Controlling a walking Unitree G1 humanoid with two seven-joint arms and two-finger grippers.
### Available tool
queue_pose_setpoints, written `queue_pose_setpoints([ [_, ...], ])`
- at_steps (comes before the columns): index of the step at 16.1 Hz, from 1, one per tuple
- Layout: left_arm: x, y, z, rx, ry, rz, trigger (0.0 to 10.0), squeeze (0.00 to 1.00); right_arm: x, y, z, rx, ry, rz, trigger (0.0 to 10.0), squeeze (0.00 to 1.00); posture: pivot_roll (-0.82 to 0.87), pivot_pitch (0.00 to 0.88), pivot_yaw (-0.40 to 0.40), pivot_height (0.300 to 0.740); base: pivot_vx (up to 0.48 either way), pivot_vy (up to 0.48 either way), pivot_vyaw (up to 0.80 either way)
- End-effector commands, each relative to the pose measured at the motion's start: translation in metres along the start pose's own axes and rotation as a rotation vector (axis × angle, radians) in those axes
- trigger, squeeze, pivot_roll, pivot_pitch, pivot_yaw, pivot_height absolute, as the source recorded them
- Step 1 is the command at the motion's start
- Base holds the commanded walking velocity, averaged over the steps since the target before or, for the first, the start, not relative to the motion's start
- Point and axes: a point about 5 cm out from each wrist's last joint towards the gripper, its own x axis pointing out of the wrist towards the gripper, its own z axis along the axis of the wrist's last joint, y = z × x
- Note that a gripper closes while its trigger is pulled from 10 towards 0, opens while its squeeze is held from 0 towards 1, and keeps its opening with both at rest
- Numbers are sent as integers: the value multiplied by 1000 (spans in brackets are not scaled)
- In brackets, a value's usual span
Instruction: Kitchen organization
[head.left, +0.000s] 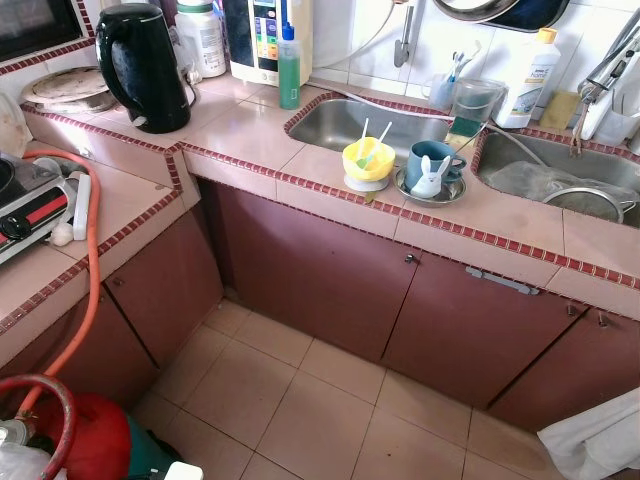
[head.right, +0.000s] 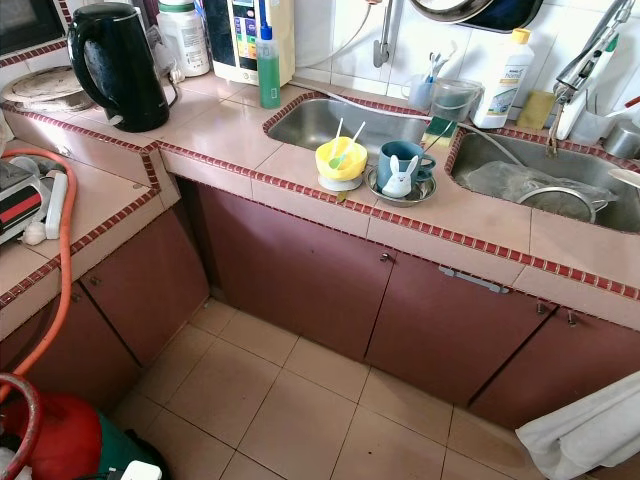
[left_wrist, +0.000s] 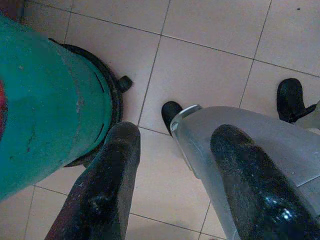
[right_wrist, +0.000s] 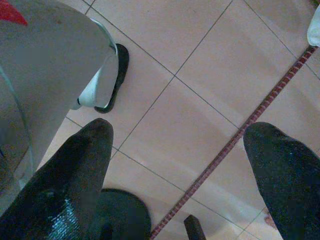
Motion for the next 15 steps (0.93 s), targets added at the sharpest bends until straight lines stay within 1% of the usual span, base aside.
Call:
queue_pose_setpoints([
  [1,8,-16,31,-14,-105,79,10000,0,4,17,97,-113,-254,76,10000,0,77,0,-68,740,0,0,0],
  [6,8,-16,31,-14,-105,79,10000,0,4,17,97,-113,-254,76,10000,0,77,0,-68,740,0,0,0],
  [7,7,-18,21,-20,-78,85,10000,0,4,16,89,-94,-237,74,10000,0,89,0,-93,740,0,0,0],
  [8,7,-25,9,-37,-46,86,10000,0,5,12,79,-72,-221,65,10000,0,91,0,-97,740,0,0,0],
  [12,5,-21,4,-60,-32,89,10000,0,5,11,75,-71,-212,65,10000,0,92,0,-101,740,0,0,0],
  [13,5,-20,2,-54,-24,94,10000,0,5,11,75,-70,-213,69,10000,12,93,0,-100,740,0,0,0],
  [14,5,-20,1,-64,-23,94,10000,0,5,11,76,-71,-219,66,10000,1000,93,0,-100,740,0,0,0],
  [15,5,-20,1,-68,-24,93,10000,0,4,12,77,-60,-228,75,10000,1000,96,0,-101,740,0,0,0],
])
